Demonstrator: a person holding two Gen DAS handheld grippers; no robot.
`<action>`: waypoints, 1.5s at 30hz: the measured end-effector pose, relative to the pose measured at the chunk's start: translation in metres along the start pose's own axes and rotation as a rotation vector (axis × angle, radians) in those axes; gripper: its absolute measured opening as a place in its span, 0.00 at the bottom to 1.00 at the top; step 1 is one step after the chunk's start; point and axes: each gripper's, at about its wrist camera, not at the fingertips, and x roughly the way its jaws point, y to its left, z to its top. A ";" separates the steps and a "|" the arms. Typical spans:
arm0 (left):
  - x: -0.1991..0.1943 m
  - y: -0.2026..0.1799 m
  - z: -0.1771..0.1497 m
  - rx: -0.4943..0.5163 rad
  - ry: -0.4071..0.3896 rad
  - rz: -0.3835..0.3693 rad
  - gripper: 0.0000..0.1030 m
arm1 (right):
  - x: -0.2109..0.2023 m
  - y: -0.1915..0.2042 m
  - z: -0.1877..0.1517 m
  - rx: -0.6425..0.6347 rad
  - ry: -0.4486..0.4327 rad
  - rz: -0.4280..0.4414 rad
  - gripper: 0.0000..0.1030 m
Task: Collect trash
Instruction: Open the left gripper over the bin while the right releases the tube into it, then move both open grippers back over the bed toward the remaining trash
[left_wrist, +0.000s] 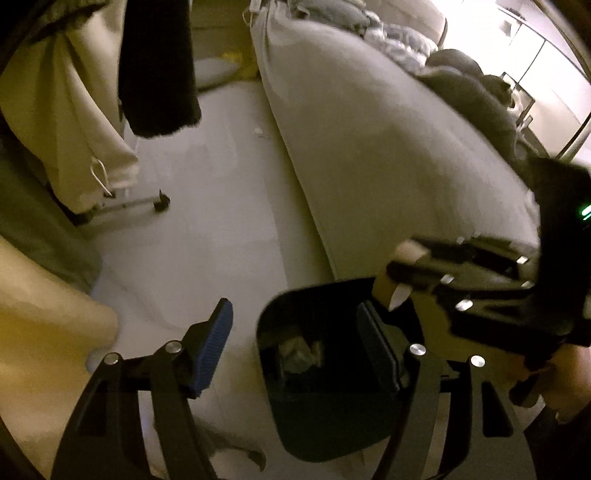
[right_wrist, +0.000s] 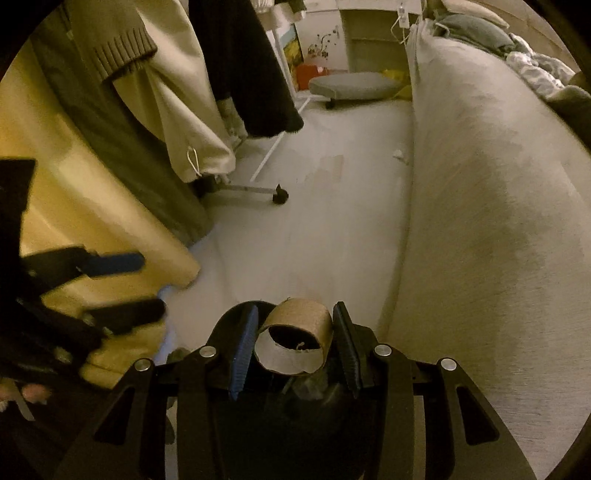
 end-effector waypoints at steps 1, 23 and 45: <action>-0.004 0.003 0.002 -0.007 -0.015 -0.008 0.70 | 0.003 0.001 0.000 0.000 0.008 0.001 0.42; -0.058 0.006 0.018 0.041 -0.254 -0.082 0.50 | 0.071 0.032 -0.048 -0.095 0.255 0.002 0.42; -0.079 -0.063 0.043 0.136 -0.404 -0.110 0.54 | 0.000 0.018 -0.041 -0.061 0.133 0.041 0.57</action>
